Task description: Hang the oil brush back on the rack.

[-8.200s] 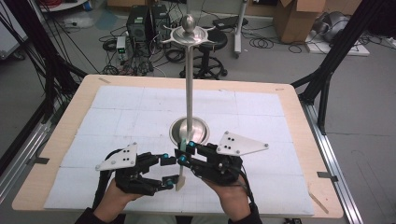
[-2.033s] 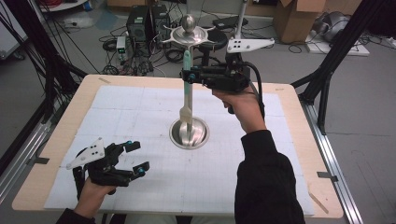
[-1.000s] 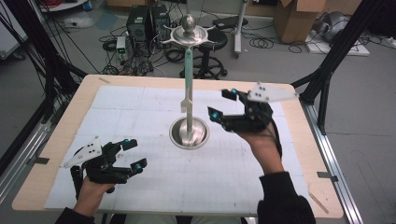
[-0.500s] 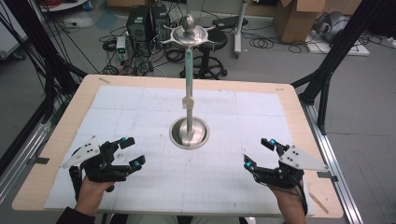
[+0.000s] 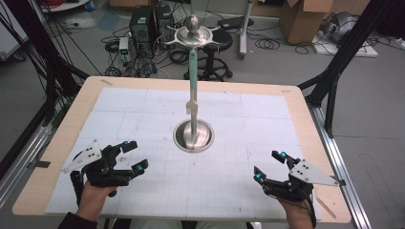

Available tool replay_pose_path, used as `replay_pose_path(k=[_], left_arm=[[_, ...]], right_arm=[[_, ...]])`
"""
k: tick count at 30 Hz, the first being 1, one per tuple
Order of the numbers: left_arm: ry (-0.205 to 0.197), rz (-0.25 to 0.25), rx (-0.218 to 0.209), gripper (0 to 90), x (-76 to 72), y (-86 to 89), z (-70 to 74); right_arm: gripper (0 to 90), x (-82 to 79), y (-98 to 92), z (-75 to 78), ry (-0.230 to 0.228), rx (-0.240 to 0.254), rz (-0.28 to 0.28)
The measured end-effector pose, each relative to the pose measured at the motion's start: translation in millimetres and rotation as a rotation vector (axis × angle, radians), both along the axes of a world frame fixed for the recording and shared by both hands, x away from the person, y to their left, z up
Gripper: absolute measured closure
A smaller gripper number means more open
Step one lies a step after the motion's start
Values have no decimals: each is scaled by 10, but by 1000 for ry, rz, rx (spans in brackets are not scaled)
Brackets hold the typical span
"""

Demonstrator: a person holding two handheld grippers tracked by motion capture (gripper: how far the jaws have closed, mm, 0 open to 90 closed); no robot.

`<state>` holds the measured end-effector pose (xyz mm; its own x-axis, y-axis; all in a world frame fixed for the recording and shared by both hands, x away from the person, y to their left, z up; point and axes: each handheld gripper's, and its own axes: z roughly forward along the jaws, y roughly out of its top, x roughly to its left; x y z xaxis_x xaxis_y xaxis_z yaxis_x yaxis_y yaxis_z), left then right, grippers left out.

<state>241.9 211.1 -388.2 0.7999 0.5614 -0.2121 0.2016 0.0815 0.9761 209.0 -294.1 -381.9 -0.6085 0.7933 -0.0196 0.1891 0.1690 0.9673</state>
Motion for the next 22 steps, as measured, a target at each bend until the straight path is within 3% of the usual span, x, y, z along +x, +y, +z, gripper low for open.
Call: replay_pose_path(k=[22], left_arm=[[6,6,-3,182,6,-5,-9]], right_arm=[[185,-3,-17,-15,6,34,-4]])
